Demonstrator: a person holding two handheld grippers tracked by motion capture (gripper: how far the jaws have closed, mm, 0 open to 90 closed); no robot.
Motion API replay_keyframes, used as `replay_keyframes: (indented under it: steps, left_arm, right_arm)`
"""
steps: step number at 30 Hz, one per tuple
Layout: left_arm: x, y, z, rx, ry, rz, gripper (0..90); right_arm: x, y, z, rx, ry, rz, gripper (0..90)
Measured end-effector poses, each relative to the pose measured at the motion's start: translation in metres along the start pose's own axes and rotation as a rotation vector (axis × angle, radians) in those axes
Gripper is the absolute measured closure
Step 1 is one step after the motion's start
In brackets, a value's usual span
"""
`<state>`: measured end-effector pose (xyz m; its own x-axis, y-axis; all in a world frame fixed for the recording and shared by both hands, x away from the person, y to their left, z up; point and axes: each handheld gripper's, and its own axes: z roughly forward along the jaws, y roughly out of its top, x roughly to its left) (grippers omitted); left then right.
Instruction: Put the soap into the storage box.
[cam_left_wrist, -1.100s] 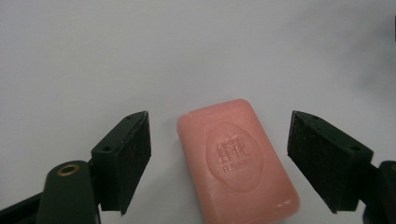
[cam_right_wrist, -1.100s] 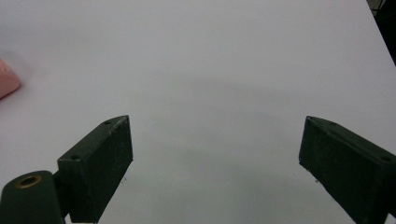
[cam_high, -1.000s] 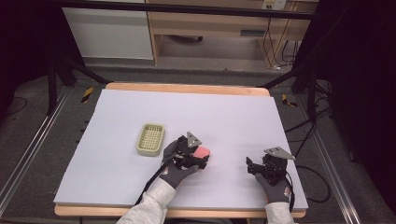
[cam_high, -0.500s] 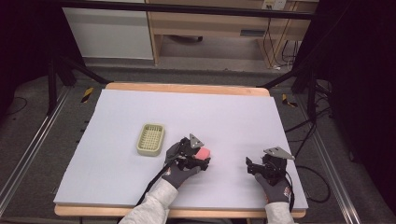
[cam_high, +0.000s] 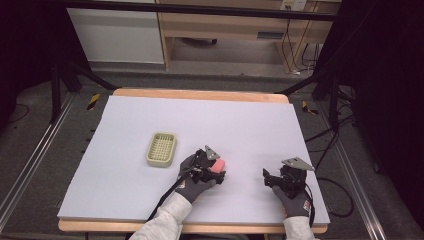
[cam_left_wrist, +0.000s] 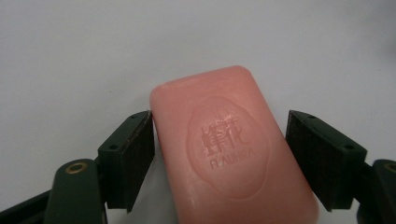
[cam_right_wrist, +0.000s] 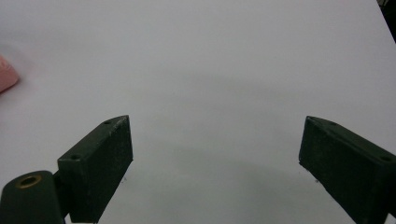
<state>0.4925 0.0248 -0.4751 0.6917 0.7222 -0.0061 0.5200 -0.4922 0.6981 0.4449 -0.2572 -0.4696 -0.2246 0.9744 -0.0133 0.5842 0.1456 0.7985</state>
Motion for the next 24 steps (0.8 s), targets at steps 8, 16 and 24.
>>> replay_keyframes:
  steps: [8,16,24]
  left_arm:
    - [-0.0007,-0.0012,0.0015,0.019,-0.005,0.006,29.6]
    - [-0.0021,-0.0016,0.0004,0.021,0.012,0.01,36.1]
    - [-0.0031,-0.0015,0.0,0.025,0.02,0.011,37.0]
  right_arm:
    - [-0.0004,0.0001,0.0003,0.0,-0.002,-0.001,10.0]
    - [-0.0007,0.0002,0.0001,0.0,-0.002,0.002,9.9]
    - [-0.0007,0.0002,0.0003,0.0,-0.004,0.002,9.9]
